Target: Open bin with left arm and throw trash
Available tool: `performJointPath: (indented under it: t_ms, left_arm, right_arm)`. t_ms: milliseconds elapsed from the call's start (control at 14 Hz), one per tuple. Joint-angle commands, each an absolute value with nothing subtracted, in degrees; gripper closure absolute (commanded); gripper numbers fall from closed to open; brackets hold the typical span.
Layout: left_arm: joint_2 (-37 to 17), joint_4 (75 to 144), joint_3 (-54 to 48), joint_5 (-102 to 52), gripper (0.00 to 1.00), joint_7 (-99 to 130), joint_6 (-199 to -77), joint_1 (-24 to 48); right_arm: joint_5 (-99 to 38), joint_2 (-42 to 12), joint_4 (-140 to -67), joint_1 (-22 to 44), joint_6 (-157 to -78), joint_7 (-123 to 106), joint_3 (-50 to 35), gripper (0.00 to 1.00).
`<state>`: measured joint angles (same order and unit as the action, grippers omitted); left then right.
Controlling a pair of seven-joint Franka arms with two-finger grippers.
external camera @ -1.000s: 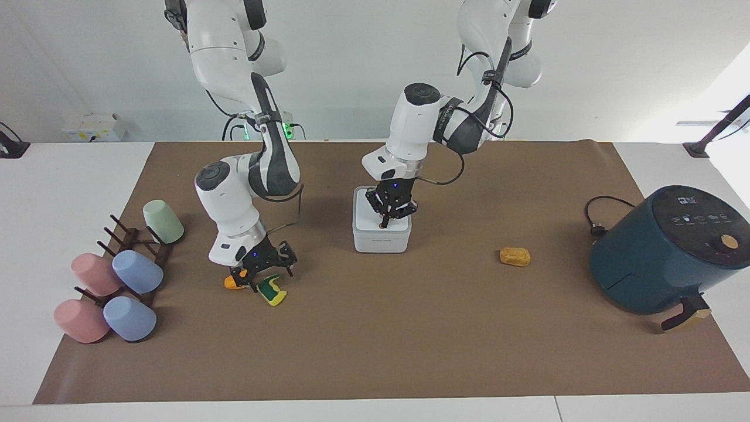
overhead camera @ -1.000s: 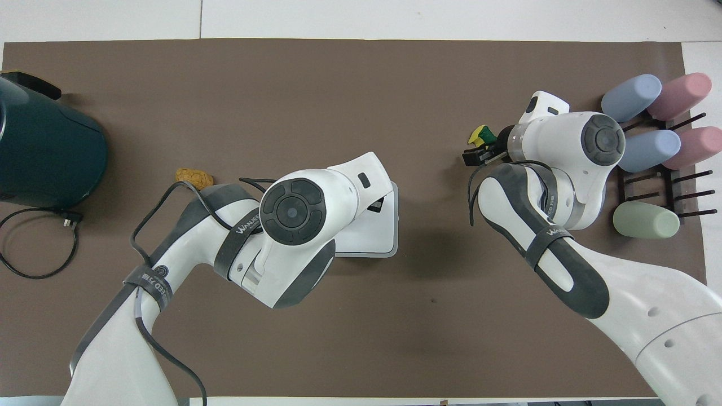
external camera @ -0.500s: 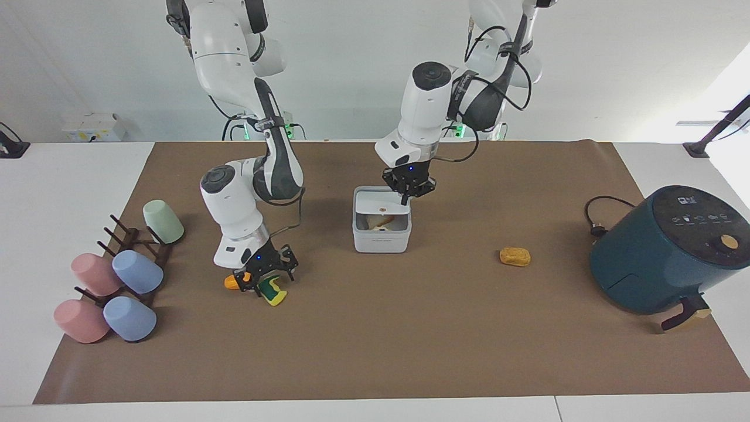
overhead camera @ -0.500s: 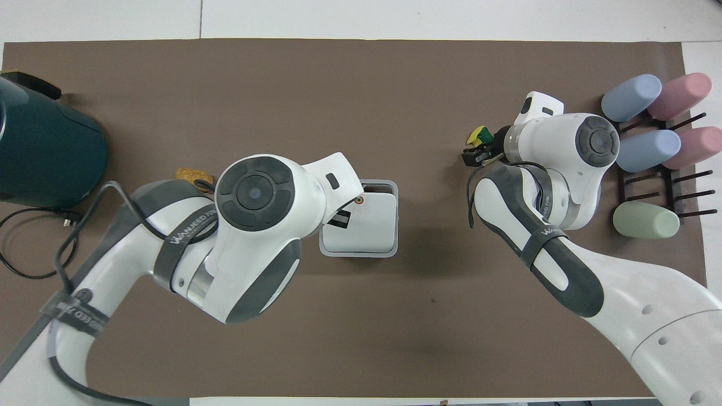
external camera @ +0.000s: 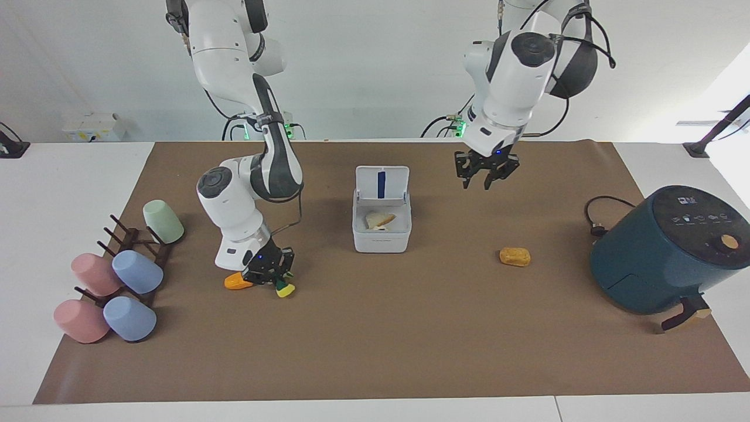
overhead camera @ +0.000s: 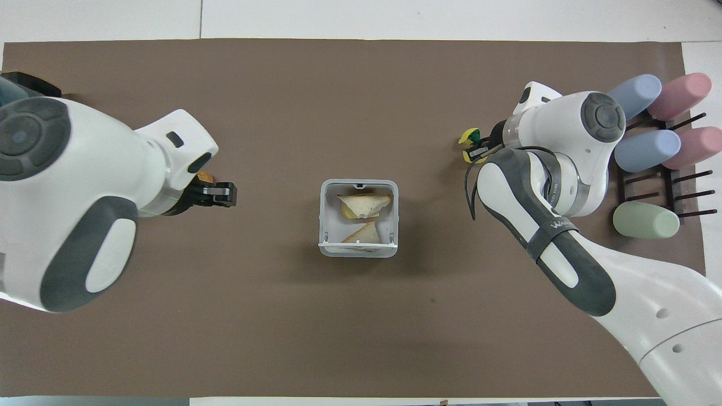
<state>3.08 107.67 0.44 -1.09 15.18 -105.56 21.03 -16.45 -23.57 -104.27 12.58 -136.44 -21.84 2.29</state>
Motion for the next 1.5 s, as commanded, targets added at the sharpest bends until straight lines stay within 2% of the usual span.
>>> performJointPath:
  t_ms: [0, 214, 429, 571, 714, 786, 857, 929, 1000, 1286, 1429]
  left_arm:
    - [4.7, 108.0, -0.1, -0.7, 0.0, 13.1, -105.0, 15.0]
    - [4.0, 105.8, -0.1, -0.8, 0.0, 3.7, -104.8, 9.1]
    - [3.2, 102.1, -0.1, -0.8, 0.0, -1.0, -101.4, 5.5]
    - [0.7, 97.4, -0.1, -0.7, 0.0, -1.6, -99.7, 4.5]
    - [-0.3, 96.3, -0.1, -0.4, 0.0, -1.6, -100.5, 4.4]
    - [-1.0, 96.3, -0.1, -0.4, 0.0, -1.5, -100.7, 4.4]
    - [-2.0, 96.2, -0.1, -0.4, 0.0, -1.5, -101.5, 4.4]
    - [-3.4, 96.3, -0.1, -0.4, 0.0, -1.4, -103.1, 4.7]
    - [-4.8, 96.3, -0.1, -0.5, 0.0, -1.4, -105.5, 4.6]
    - [-11.7, 98.7, -0.1, -0.6, 0.0, -0.9, -115.2, 5.4]
    - [-13.4, 103.9, -0.1, -0.6, 0.0, -0.6, -123.4, 7.5]
  right_arm:
    - [-17.0, -21.9, -96.4, 15.8, -125.2, -3.8, 1.1, 1.0]
    - [-16.8, -17.7, -95.7, 22.7, -121.2, 17.5, 1.0, 1.0]
    - [-16.3, -16.6, -96.8, 31.0, -122.3, 33.5, 1.1, 1.0]
    - [-16.3, -15.6, -99.0, 31.7, -122.4, 35.7, 1.0, 1.0]
    - [-16.3, -14.9, -100.7, 33.6, -123.3, 37.7, 1.0, 1.0]
    - [-16.3, -14.9, -101.0, 33.6, -123.9, 39.0, 1.0, 0.94]
    - [-16.3, -14.9, -100.9, 33.5, -124.0, 39.8, 1.0, 0.59]
    - [-16.3, -14.9, -100.9, 33.6, -124.0, 40.2, 1.0, 0.15]
    - [-16.3, -14.9, -100.8, 33.7, -123.9, 40.4, 1.0, 0.0]
    - [-16.3, -15.1, -100.0, 33.7, -123.8, 45.0, 1.0, 0.0]
    - [-14.8, -15.3, -99.2, 33.4, -123.3, 44.3, 1.2, 0.0]
